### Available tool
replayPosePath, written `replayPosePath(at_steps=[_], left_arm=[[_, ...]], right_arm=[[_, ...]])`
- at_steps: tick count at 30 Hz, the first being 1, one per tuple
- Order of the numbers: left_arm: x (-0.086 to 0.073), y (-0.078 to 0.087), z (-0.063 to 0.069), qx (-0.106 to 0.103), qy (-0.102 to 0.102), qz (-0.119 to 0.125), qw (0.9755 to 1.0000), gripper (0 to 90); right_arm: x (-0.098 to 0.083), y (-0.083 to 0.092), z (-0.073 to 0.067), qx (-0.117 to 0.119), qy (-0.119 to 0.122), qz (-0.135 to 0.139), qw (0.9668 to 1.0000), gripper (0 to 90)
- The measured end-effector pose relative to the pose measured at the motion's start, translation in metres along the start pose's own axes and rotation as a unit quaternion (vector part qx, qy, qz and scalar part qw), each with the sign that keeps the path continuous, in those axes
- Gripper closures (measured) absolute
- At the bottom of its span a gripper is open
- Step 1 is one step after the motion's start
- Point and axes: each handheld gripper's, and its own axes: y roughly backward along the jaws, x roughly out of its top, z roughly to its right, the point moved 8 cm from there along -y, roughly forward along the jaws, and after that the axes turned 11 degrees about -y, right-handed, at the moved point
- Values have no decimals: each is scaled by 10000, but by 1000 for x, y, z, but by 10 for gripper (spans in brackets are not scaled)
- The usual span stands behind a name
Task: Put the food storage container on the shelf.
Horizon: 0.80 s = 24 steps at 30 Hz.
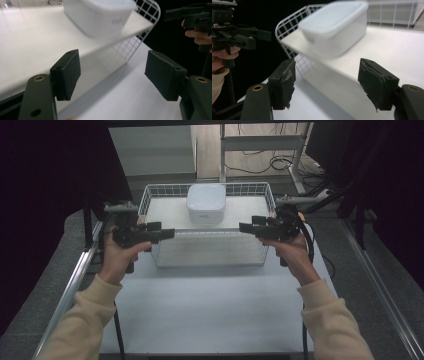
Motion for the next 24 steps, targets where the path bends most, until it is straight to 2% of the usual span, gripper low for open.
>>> replayPosePath(at_steps=[2, 3, 4, 5, 6, 10, 11, 12, 13, 14, 17, 20, 24], left_arm=[[-18, 3, 6, 69, -42, -55, 10000, 276], [-29, 5, 10, 83, -74, -79, 9999, 271], [-38, 5, 13, 110, -84, -89, 9999, 271], [-45, 6, 15, 127, -99, -124, 9998, 269], [-57, 6, 18, 134, -107, -179, 9997, 269], [-87, 3, 23, 136, -68, -329, 9993, 256], [-102, 1, 25, 145, -33, -421, 9990, 255], [-102, 1, 25, 145, -33, -421, 9990, 253], [-108, 0, 25, 159, -35, -461, 9988, 253], [-113, -1, 26, 175, -11, -500, 9986, 253], [-125, -5, 26, 228, -8, -567, 9981, 252], [-126, -5, 26, 269, -29, -602, 9978, 252], [-128, -2, 24, 399, -70, -529, 9978, 251]], right_arm=[[-18, 4, 1, -39, 82, -49, 9999, 287], [-38, 9, 3, -127, 222, -72, 9996, 281], [-38, 9, 3, -127, 222, -72, 9996, 281], [-55, 13, 6, -202, 270, -114, 9994, 274], [-55, 13, 6, -202, 270, -114, 9994, 274], [-96, 18, 15, -356, 303, -172, 9988, 262], [-114, 19, 19, -430, 317, -232, 9983, 258], [-114, 19, 19, -430, 317, -232, 9983, 258], [-130, 20, 24, -517, 317, -288, 9977, 255], [-130, 20, 24, -517, 317, -288, 9977, 255], [-146, 22, 29, -616, 377, -346, 9968, 253], [-147, 23, 28, -613, 407, -325, 9968, 247], [-147, 23, 26, -677, 508, -283, 9960, 209]])
